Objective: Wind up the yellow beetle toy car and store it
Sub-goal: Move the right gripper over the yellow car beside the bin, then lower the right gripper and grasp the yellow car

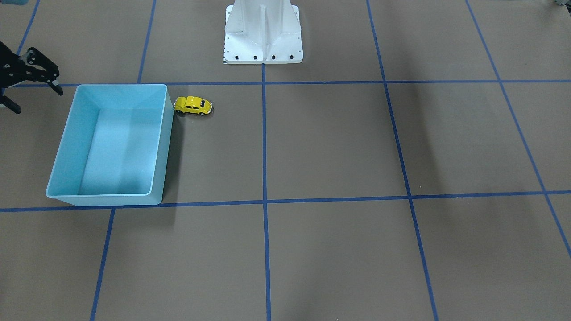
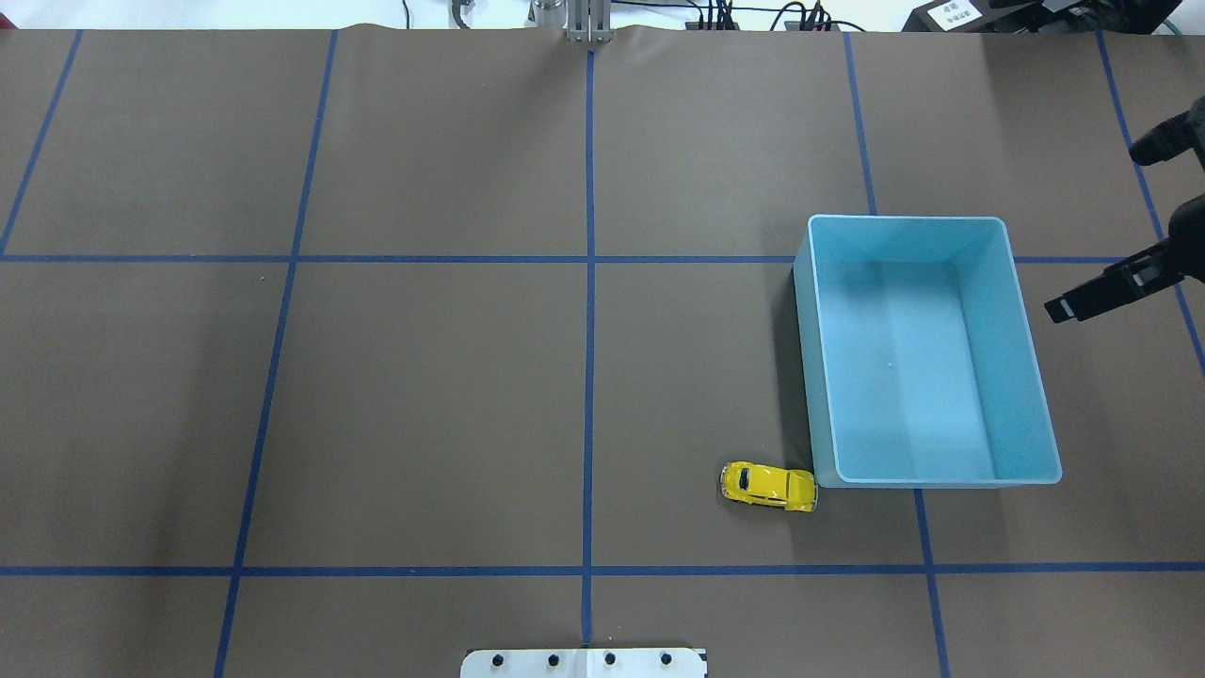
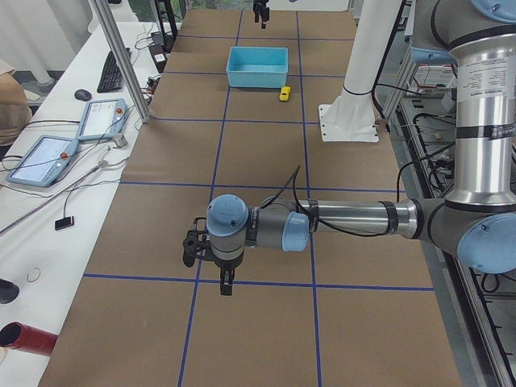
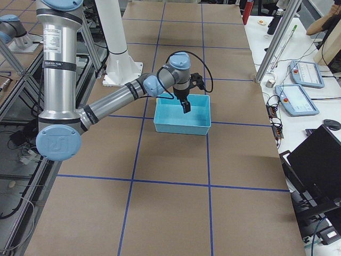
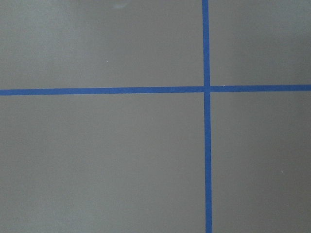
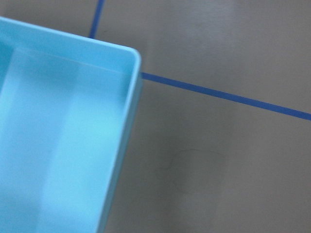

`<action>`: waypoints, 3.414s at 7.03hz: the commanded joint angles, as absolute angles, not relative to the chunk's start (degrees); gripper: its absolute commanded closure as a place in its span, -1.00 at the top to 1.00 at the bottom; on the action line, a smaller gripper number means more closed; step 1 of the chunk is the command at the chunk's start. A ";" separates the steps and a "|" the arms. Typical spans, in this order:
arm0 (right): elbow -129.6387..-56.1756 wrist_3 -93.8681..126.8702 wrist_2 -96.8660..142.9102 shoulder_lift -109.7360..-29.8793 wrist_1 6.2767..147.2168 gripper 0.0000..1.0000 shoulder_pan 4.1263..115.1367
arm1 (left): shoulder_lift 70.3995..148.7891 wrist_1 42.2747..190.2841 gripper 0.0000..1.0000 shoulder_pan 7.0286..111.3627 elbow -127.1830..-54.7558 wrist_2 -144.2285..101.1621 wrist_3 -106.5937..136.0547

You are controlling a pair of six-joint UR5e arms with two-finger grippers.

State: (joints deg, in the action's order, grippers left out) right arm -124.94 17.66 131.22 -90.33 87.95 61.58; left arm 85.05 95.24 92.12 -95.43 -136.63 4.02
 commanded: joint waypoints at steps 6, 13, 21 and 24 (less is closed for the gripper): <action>-132.10 -4.48 112.01 -75.86 100.81 1.00 35.74 | 84.81 95.54 1.00 92.11 -95.01 -138.87 4.57; -122.44 -4.48 101.25 -67.33 108.19 1.00 21.19 | 84.20 95.45 1.00 92.11 -94.48 -138.78 4.57; -113.83 -4.39 95.63 -66.53 104.07 1.00 16.09 | 84.11 95.45 1.00 92.11 -94.48 -138.78 4.57; -113.20 -4.39 95.36 -67.14 102.84 1.00 16.00 | 84.11 95.45 1.00 92.11 -94.48 -138.78 4.57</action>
State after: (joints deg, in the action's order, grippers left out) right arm -113.39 -4.37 95.43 -66.76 103.60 15.98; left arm 84.11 95.45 92.11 -94.51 -138.78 4.57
